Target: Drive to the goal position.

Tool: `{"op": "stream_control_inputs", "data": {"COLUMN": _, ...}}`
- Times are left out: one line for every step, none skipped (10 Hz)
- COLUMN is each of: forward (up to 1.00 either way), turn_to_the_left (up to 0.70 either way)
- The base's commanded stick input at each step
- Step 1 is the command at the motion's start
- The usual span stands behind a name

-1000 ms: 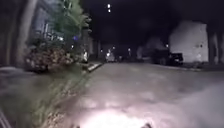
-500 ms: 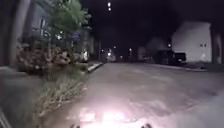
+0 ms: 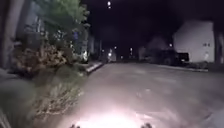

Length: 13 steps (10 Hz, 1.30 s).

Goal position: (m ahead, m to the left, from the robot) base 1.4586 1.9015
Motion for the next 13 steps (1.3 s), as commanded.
{"op": "stream_control_inputs", "data": {"forward": 0.7, "turn_to_the_left": 0.0}}
{"op": "stream_control_inputs", "data": {"forward": 0.7, "turn_to_the_left": 0.0}}
{"op": "stream_control_inputs", "data": {"forward": 0.7, "turn_to_the_left": 0.0}}
{"op": "stream_control_inputs", "data": {"forward": 0.7, "turn_to_the_left": 0.0}}
{"op": "stream_control_inputs", "data": {"forward": 0.7, "turn_to_the_left": 0.0}}
{"op": "stream_control_inputs", "data": {"forward": 0.7, "turn_to_the_left": 0.0}}
{"op": "stream_control_inputs", "data": {"forward": 0.7, "turn_to_the_left": 0.0}}
{"op": "stream_control_inputs", "data": {"forward": 0.7, "turn_to_the_left": 0.0}}
{"op": "stream_control_inputs", "data": {"forward": 0.7, "turn_to_the_left": 0.0}}
{"op": "stream_control_inputs", "data": {"forward": 0.7, "turn_to_the_left": 0.0}}
{"op": "stream_control_inputs", "data": {"forward": 0.7, "turn_to_the_left": 0.0}}
{"op": "stream_control_inputs", "data": {"forward": 0.7, "turn_to_the_left": 0.0}}
{"op": "stream_control_inputs", "data": {"forward": 0.7, "turn_to_the_left": 0.0}}
